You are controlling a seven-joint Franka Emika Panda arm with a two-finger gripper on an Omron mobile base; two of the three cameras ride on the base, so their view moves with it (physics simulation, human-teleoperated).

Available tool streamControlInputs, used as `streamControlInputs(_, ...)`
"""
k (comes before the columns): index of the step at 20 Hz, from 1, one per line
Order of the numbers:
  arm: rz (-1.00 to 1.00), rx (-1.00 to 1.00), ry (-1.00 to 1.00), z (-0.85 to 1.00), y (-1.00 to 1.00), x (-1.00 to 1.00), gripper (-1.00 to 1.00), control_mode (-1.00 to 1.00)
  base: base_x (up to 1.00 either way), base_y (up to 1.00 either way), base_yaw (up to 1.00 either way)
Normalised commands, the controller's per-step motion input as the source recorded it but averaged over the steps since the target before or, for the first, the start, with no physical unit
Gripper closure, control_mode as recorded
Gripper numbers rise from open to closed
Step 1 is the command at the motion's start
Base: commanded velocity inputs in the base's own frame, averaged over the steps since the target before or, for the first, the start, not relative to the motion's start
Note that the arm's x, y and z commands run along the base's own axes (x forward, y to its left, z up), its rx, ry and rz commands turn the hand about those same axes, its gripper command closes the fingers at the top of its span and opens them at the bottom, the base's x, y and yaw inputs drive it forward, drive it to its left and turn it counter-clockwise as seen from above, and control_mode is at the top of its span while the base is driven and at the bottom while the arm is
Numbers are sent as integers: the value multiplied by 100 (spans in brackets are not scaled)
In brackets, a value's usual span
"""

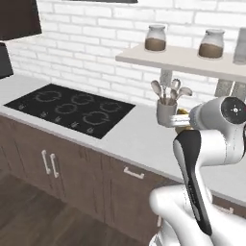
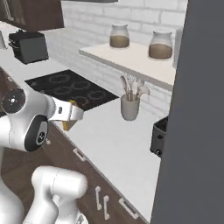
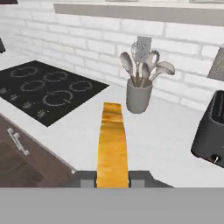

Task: Start the toaster. Once the lever pops up, take the bread to the plate on the dining counter.

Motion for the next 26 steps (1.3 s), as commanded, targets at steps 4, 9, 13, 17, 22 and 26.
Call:
streamControlInputs(4, 0, 0, 0, 0, 0, 0, 100, 100, -20, 0, 100)
streamControlInputs(9, 0, 0, 0, 0, 0, 0, 100, 100, -19, 0, 100)
streamControlInputs(13, 0, 0, 0, 0, 0, 0, 100, 100, -19, 0, 100)
streamControlInputs(17, 0, 0, 0, 0, 0, 0, 100, 100, -19, 0, 100)
streamControlInputs(22, 0, 0, 0, 0, 0, 0, 100, 100, -17, 0, 100)
streamControlInputs(26, 0, 0, 0, 0, 0, 0, 100, 100, -9, 0, 100)
